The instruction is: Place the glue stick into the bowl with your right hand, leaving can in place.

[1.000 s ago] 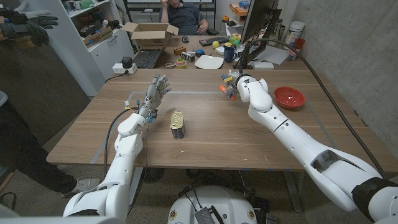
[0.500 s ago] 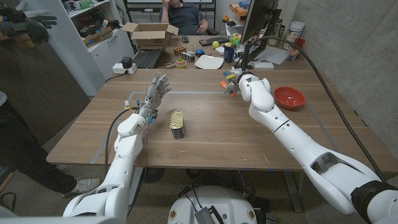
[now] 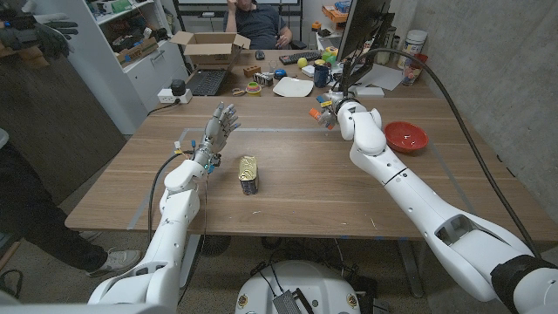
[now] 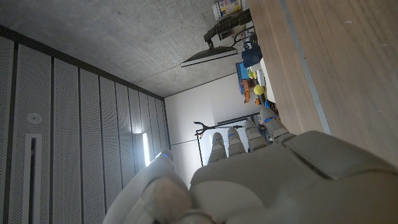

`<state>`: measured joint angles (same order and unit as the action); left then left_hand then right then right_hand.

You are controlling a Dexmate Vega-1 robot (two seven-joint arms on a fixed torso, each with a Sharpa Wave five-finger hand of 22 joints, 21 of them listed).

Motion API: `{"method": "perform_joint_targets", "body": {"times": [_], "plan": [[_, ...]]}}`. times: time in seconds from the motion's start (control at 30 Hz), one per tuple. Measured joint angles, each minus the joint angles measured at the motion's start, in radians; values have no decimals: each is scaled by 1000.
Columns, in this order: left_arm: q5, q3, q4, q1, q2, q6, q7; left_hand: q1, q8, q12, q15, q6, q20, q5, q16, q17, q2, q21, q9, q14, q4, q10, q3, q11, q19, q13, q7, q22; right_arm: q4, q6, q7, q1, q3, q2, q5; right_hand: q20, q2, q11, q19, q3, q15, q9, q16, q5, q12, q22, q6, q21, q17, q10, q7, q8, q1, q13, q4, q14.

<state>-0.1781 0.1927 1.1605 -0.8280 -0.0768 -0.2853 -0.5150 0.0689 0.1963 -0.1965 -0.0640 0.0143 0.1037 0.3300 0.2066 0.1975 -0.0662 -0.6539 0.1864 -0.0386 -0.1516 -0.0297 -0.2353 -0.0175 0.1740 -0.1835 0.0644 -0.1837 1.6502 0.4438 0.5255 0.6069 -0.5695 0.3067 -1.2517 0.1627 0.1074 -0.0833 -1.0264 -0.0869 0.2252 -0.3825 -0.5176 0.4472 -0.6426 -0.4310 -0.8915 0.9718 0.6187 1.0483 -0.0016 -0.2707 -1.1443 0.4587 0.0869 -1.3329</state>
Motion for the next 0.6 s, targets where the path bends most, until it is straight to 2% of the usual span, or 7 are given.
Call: {"method": "perform_joint_targets", "body": {"times": [0.6], "plan": [[-6,-18,54,-32,-5,15,18,0,0,0,-4,0,0,0,0,0,0,0,0,-4,-4,0,4,0,0,0,0,0,-11,48,17,-9,20,14,-30,6,10,5,-5,-17,-4,-1,4,-4,0,13,0,6,5,-1,0,0,-1,0,-8,-4]]}}
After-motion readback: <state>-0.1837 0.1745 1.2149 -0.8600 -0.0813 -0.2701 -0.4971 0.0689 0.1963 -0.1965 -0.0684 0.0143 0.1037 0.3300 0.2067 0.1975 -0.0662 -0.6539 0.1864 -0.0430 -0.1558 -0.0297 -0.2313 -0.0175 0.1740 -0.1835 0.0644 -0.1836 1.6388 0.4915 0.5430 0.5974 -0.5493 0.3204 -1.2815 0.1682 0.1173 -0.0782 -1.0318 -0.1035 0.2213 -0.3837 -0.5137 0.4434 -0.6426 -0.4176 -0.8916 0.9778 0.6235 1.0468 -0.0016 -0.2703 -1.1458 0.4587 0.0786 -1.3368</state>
